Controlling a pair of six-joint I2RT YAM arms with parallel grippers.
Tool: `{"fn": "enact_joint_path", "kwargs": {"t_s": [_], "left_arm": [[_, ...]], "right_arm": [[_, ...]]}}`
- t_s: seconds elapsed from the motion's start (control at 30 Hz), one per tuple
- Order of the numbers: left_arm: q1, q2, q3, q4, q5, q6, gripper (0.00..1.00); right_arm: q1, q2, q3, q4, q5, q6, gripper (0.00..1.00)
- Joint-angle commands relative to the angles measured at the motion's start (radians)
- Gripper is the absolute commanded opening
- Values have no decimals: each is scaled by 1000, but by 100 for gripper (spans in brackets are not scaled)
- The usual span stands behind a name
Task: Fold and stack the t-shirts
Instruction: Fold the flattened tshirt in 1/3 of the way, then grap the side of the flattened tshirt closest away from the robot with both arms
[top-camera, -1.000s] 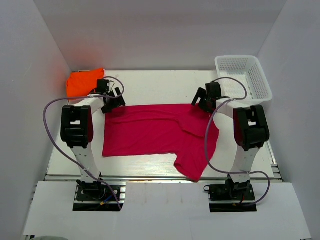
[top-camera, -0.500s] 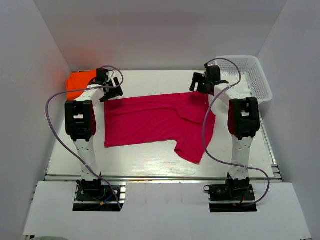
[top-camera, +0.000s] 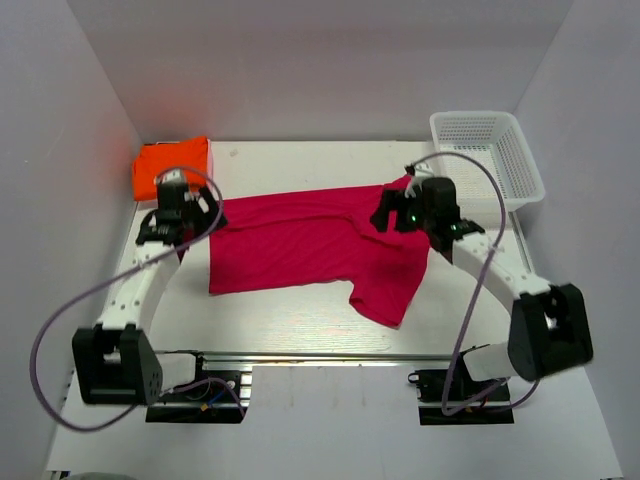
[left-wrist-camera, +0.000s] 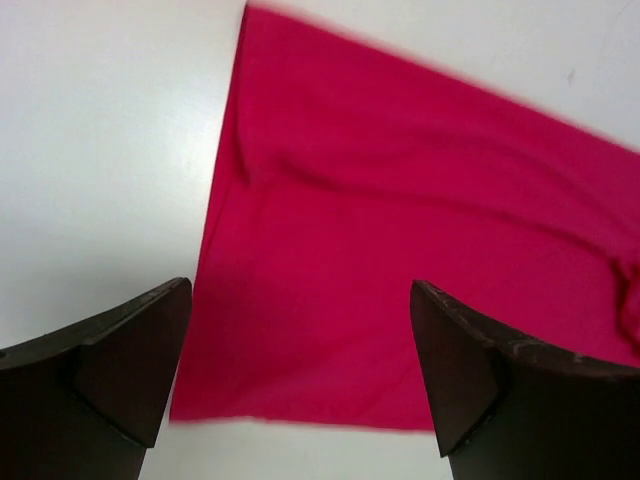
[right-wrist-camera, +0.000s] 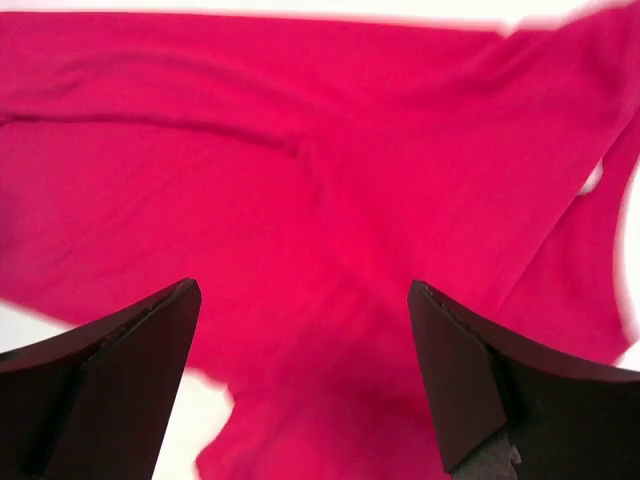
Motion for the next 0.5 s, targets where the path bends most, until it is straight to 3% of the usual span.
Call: {"fn": "enact_joint_path", "kwargs": {"t_s": [0.0,0.17,0.33,0.47], "left_arm": [[-3,-155,-239,-17,17,-100,100],[-12,-351,-485,-22,29,-191,100],[8,-361,-536,-22,-29,-228,100],[8,-312,-536,-12,-54,-237,92]], "right_arm": [[-5,-161,-247,118,-20,117,90],[1,-397,-413,105,-37,218,90],[1,-526,-525,44,-61,236,90],[3,-548,-567,-32,-80,246,90]]}}
